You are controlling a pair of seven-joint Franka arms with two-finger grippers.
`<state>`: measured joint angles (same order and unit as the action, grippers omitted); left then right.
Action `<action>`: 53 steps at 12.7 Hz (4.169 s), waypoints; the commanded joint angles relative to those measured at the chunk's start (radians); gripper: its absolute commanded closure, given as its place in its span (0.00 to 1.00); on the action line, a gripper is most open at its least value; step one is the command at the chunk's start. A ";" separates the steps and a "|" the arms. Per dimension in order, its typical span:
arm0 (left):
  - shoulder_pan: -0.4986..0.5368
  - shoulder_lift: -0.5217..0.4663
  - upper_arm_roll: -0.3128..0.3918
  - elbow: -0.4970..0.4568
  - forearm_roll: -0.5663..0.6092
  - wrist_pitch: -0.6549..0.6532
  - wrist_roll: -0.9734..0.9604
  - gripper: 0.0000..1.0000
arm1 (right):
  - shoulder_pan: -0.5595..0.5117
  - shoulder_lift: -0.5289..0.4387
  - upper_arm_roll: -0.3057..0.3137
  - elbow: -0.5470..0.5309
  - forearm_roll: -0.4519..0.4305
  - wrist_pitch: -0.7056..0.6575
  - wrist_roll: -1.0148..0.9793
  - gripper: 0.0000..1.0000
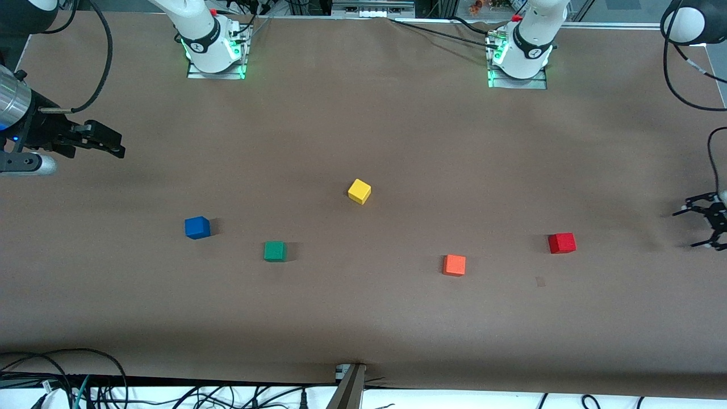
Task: Pass red block to right arm, stack on blue
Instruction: 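Lower the left gripper to the red cube and close on it, then lift the red cube with the left gripper toward the table middle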
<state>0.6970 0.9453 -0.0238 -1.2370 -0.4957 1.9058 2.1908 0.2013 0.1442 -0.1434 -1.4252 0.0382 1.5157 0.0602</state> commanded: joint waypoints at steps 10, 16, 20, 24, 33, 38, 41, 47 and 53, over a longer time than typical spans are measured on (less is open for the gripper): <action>-0.045 0.161 -0.099 0.028 -0.309 -0.385 0.205 0.00 | 0.000 0.003 0.002 0.014 0.022 -0.003 0.012 0.00; -0.083 0.216 -0.104 0.028 -0.403 -0.406 0.271 0.00 | 0.001 0.003 0.004 0.014 0.022 -0.003 0.013 0.00; -0.105 0.240 -0.105 0.028 -0.451 -0.404 0.271 0.00 | 0.001 0.003 0.004 0.014 0.022 -0.003 0.013 0.00; -0.125 0.242 -0.104 0.028 -0.477 -0.399 0.273 0.00 | 0.001 0.003 0.004 0.014 0.023 -0.003 0.013 0.00; -0.160 0.259 -0.105 0.028 -0.511 -0.381 0.273 0.00 | -0.003 0.003 0.002 0.014 0.028 -0.003 0.010 0.00; -0.175 0.259 -0.105 0.030 -0.518 -0.381 0.274 1.00 | -0.005 0.003 0.002 0.014 0.028 -0.003 0.009 0.00; -0.212 0.254 -0.105 0.028 -0.537 -0.396 0.261 1.00 | -0.008 0.003 0.002 0.014 0.028 -0.003 0.006 0.00; -0.283 0.211 -0.211 0.008 -0.561 -0.537 0.094 1.00 | -0.006 0.003 0.002 0.014 0.028 -0.003 0.006 0.00; -0.304 0.141 -0.410 -0.016 -0.647 -0.487 -0.123 1.00 | -0.006 0.006 0.002 0.014 0.028 -0.003 0.006 0.00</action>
<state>0.4046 1.1440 -0.4241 -1.2224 -1.1104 1.3851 2.1275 0.1995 0.1455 -0.1428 -1.4252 0.0490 1.5162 0.0613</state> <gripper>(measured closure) 0.441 0.000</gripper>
